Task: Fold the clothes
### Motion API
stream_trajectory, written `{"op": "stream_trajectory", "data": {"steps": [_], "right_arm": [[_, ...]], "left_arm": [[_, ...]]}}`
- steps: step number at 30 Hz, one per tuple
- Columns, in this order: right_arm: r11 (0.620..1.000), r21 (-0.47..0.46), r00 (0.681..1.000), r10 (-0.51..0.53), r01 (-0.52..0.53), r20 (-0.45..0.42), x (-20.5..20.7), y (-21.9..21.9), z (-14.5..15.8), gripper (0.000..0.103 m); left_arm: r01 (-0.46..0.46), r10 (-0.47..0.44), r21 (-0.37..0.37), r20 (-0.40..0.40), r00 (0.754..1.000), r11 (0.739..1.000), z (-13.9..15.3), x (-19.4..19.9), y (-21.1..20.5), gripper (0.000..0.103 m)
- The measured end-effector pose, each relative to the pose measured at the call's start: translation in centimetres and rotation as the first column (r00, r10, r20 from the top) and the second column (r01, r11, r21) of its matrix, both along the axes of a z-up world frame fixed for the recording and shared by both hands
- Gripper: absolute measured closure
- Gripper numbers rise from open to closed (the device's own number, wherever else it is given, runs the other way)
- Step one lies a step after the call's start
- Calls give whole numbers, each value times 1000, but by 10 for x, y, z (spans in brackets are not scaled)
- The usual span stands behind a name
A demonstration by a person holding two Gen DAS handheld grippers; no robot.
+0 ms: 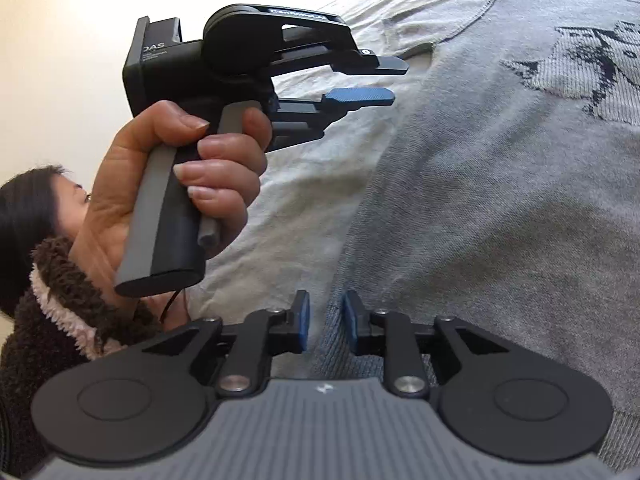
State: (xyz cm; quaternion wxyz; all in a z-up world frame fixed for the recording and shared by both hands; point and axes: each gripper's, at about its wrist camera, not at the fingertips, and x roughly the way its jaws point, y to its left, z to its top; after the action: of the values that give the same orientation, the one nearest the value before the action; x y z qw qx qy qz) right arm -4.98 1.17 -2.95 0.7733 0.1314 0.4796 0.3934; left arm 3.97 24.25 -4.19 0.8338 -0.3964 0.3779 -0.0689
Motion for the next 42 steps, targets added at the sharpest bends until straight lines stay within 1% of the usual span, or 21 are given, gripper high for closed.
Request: {"op": "stream_trajectory", "data": {"steps": [2,5,6,7,8,9,10,12,14,17,19,21,24,27,28,30,33,36,38,40,42], "right_arm": [[1000,16,1000,-6,5,27,0,-7,8,75],[998,22,997,-54,53,47,3,-21,14,74],[997,15,996,-70,70,53,4,-24,15,74],[996,3,995,-84,84,61,3,-27,15,74],[995,-14,993,-97,98,73,5,-30,15,74],[993,-29,990,-108,111,87,6,-35,17,74],[992,-41,988,-119,123,102,6,-41,18,74],[985,-65,980,-151,160,133,7,-56,21,72],[971,-93,964,-201,220,177,10,-73,24,72],[937,-146,926,-273,318,261,14,-100,29,69],[901,-200,893,-308,384,327,15,-118,29,68],[864,-241,863,-337,442,377,17,-136,25,67],[814,-290,832,-368,504,414,18,-164,14,64],[766,-346,820,-391,542,418,7,-194,2,62],[754,-359,817,-396,550,419,0,-202,-2,60],[750,-355,811,-402,558,424,-17,-219,-6,47],[749,-361,812,-396,556,429,-39,-232,-10,44],[749,-374,819,-387,547,424,-60,-243,-9,40],[752,-384,829,-381,536,410,-73,-249,-7,39],[754,-393,836,-375,526,401,-84,-255,-6,38],[754,-406,844,-370,517,387,-95,-261,-4,35]], "left_arm": [[71,-71,11,37,997,997,5,1,-8,86],[183,-184,46,35,982,982,2,6,-25,87],[191,-192,93,3,981,977,-1,8,-30,87],[185,-179,160,-48,983,970,-5,10,-34,87],[174,-160,224,-81,984,959,-8,11,-36,91],[160,-136,285,-103,985,945,-10,12,-35,101],[147,-120,302,-104,987,942,-10,12,-32,101],[95,-73,301,-82,994,949,-5,9,-24,100],[57,-49,313,-36,998,948,3,6,-18,99],[96,-107,253,31,994,963,8,2,-20,99],[168,-192,253,71,979,953,12,-4,-34,99],[247,-285,313,84,955,917,10,-12,-53,99],[318,-364,413,36,931,853,-3,-25,-74,99],[312,-378,478,46,925,821,-15,-53,-80,98],[315,-384,486,46,922,815,-16,-62,-80,98],[334,-405,504,34,914,797,-12,-77,-82,96],[400,-471,542,-9,882,739,-6,-100,-88,90],[488,-547,573,-82,833,658,-2,-117,-95,87],[526,-574,593,-128,809,610,2,-127,-99,87],[549,-587,600,-157,794,582,4,-136,-100,87],[571,-605,612,-182,775,547,5,-146,-102,86]]}}
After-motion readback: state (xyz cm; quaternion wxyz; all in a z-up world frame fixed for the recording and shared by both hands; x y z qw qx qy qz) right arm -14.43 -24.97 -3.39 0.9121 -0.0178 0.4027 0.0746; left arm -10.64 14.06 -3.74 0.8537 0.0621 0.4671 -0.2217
